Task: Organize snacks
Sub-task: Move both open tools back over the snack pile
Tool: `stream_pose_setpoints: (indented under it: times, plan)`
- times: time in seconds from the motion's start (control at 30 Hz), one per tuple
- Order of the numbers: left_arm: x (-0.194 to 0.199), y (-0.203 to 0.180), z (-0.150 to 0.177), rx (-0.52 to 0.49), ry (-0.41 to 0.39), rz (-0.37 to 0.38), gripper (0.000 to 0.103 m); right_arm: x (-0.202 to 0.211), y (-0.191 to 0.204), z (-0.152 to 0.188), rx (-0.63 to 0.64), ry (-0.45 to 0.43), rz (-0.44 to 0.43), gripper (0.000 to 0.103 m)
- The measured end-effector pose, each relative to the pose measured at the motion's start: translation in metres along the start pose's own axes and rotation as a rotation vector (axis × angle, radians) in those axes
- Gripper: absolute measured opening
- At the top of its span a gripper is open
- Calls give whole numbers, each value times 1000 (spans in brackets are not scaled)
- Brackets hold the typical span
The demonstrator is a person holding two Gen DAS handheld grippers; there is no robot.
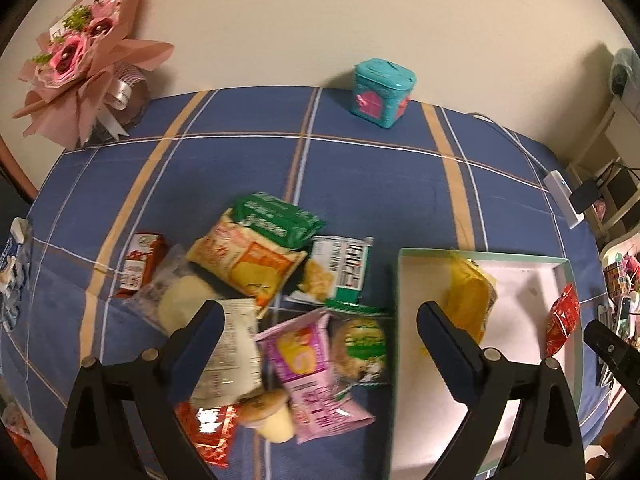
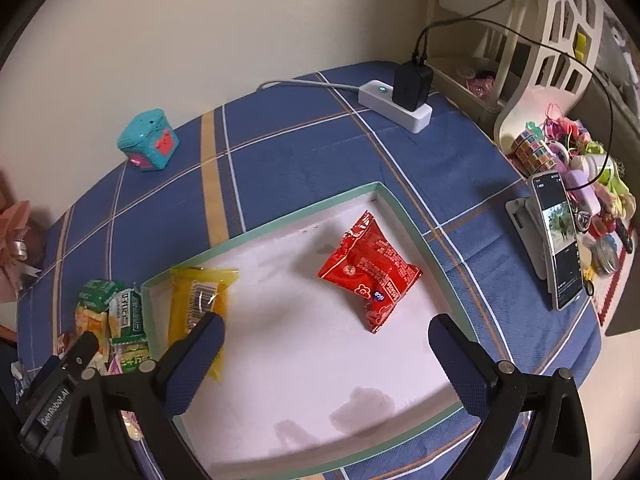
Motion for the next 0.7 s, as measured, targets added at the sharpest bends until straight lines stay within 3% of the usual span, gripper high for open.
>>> stream_pose_setpoints:
  times: [0.17, 0.37, 0.7]
  plan:
    - [12, 22, 1, -1, 1, -48, 97, 8, 10, 6, 30, -7, -13, 103]
    - [28, 47, 1, 7, -16, -47, 97, 18, 22, 10, 59, -21, -24, 103]
    - [48, 118, 10, 122, -27, -100, 97, 37, 65, 25, 111, -23, -104, 103]
Point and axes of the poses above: each gripper's, at about its wrist camera, not at the fingertips, and x roughly against the way its jaws point, y to its left, z to its underside, the point moved 7 cm from there along -x, roughly the way its jaws point, and after that the axes turned 8 degrees about -x, right-handed, at the moved point
